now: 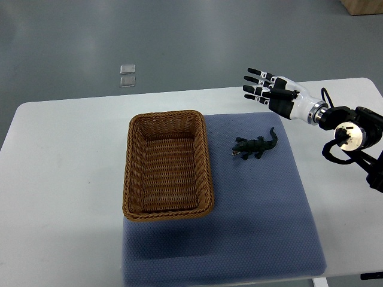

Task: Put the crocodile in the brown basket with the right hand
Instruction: 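Move the right hand down toward the dark crocodile toy beside the basket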

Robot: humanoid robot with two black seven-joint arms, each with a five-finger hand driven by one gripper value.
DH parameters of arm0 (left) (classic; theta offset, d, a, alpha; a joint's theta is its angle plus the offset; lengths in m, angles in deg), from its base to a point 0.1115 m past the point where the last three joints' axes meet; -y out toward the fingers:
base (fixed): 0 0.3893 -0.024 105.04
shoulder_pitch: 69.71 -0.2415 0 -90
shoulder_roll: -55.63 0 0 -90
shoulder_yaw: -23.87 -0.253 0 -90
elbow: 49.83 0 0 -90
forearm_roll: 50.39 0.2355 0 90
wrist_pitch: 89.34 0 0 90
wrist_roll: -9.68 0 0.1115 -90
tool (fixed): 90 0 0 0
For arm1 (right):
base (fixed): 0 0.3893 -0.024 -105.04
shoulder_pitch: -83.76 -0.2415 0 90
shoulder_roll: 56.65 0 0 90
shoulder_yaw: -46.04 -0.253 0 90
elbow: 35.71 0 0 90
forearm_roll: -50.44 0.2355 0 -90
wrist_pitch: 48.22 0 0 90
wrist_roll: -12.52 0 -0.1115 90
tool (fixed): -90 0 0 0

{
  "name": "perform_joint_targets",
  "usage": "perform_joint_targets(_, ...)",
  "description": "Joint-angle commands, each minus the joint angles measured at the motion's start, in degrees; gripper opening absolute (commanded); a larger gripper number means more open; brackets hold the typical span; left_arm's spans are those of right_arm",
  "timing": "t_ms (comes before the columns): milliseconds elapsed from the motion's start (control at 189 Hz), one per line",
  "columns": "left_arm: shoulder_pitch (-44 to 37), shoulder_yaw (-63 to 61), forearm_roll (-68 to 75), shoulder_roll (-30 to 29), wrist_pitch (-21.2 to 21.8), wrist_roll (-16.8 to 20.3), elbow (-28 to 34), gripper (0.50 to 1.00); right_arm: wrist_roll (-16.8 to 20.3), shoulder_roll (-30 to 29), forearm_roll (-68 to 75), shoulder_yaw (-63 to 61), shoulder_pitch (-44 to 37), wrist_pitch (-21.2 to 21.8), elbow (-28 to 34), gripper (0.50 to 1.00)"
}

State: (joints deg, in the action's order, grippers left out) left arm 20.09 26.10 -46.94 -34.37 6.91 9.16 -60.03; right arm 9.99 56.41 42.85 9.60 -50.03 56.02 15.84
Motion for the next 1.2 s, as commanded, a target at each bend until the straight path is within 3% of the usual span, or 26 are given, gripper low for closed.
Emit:
perform_joint_targets(0, -0.06, 0.06, -0.02, 0.0, -0.01, 0.35, 0.1, 1.0, 0.06, -0.03, -0.05, -0.39, 0.1, 0.08, 0.05, 0.94)
perform_joint_targets(254, -0.06, 0.41, -0.11, 0.0, -0.01, 0.62, 0.28, 1.0, -0.02, -0.03, -0.93, 0.14, 0.19, -0.01, 0.05, 0.94)
perform_joint_targets(376, 0.11, 0.32, -0.11, 0.0, -0.01, 0.62, 0.36, 1.0, -2.13, 1.12, -6.55, 0.76, -0.25, 0.08, 0.05, 0.936)
perform_joint_targets(604, 0.11, 0.41, -0.11, 0.0, -0.01, 0.62, 0.36, 1.0, -8.2, 1.38, -38.63, 0.76, -1.39, 0.43, 0.31, 0.934)
perform_joint_targets(737, 0.11, 0.41, -0.11, 0.0, -0.01, 0.62, 0.36, 1.0, -10.57, 3.22, -52.33, 1.11, -2.71, 3.15, 0.4, 0.934)
perform_joint_targets(912, 0.11, 0.41, -0.11, 0.0, -0.01, 0.62, 0.36, 1.0, -15.22, 4.02, -62.45, 6.11, -6.31, 5.09, 0.49, 0.934)
perform_joint_targets(1193, 0.11, 0.41, -0.11, 0.0, -0.01, 0.62, 0.36, 1.0, -24.72, 8.15, -74.67, 19.56, -13.61, 3.51, 0.4, 0.932)
